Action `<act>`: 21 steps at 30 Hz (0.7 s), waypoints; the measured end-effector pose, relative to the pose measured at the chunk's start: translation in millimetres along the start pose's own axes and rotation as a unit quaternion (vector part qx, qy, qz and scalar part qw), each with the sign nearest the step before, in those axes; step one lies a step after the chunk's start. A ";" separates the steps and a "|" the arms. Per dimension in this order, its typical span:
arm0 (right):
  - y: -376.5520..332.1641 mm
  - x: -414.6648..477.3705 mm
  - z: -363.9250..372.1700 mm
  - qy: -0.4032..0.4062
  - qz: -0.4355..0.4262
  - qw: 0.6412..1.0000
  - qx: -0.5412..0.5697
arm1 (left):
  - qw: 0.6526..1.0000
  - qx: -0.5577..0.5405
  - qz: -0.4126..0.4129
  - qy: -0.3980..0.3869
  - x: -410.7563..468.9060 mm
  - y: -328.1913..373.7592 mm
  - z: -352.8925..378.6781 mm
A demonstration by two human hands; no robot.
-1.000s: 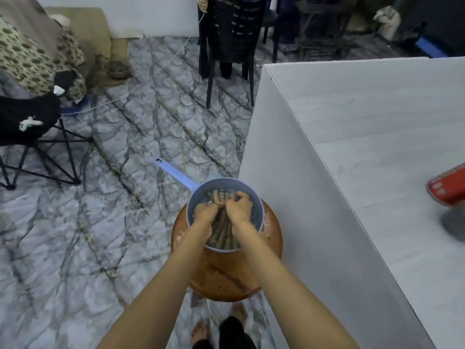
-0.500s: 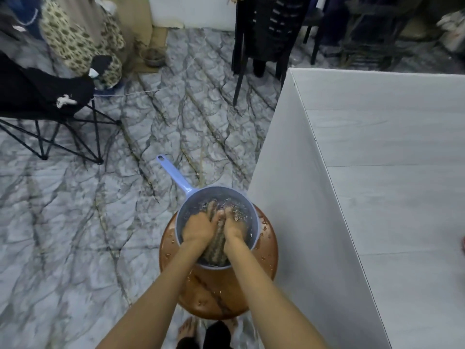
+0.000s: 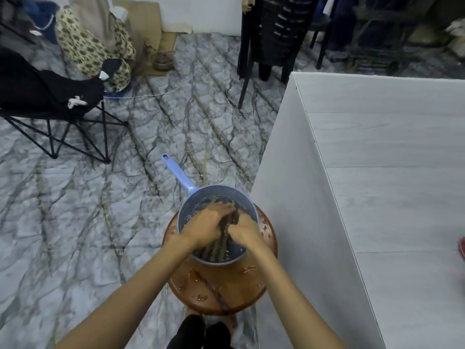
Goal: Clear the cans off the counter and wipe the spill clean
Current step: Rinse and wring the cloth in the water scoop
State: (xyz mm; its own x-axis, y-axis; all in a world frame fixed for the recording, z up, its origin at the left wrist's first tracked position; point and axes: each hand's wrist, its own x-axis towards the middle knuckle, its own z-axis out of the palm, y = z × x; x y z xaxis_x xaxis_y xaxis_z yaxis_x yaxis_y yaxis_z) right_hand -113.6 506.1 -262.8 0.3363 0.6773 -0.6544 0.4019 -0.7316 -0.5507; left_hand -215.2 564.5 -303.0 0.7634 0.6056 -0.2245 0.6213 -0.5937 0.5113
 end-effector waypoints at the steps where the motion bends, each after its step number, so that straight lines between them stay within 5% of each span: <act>1: -0.6 0.2 0.2 -0.016 0.009 1.000 -0.020 | 0.999 0.018 0.002 -0.050 4.2 -1.4 0.2; 5: -6.3 3.3 12.3 -0.068 0.008 0.995 -0.078 | 0.980 0.121 -0.058 -0.144 11.1 -9.9 2.9; 8: -7.9 5.8 21.9 -0.082 0.013 0.989 -0.122 | 0.954 0.250 -0.092 -0.137 8.1 -9.6 3.6; 13: -6.2 1.6 26.2 -0.020 0.029 0.988 -0.148 | 0.936 0.300 -0.115 -0.143 -1.1 -8.4 -5.8; 18: -11.1 -8.1 7.9 0.082 -0.059 0.980 -0.173 | 0.967 0.200 0.034 -0.158 -0.4 -14.0 -17.2; 21: -9.4 -4.3 -1.3 0.085 -0.109 0.978 -0.156 | 0.982 0.100 0.042 -0.154 4.7 -18.1 -18.1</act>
State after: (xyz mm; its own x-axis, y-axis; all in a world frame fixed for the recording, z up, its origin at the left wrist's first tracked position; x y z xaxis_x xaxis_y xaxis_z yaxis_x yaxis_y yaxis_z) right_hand -117.7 510.1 -254.2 0.3398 0.8366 -0.4297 0.7106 -0.5277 -0.4653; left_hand -226.1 587.7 -298.2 0.8112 0.3802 -0.4442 0.5532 -0.7451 0.3725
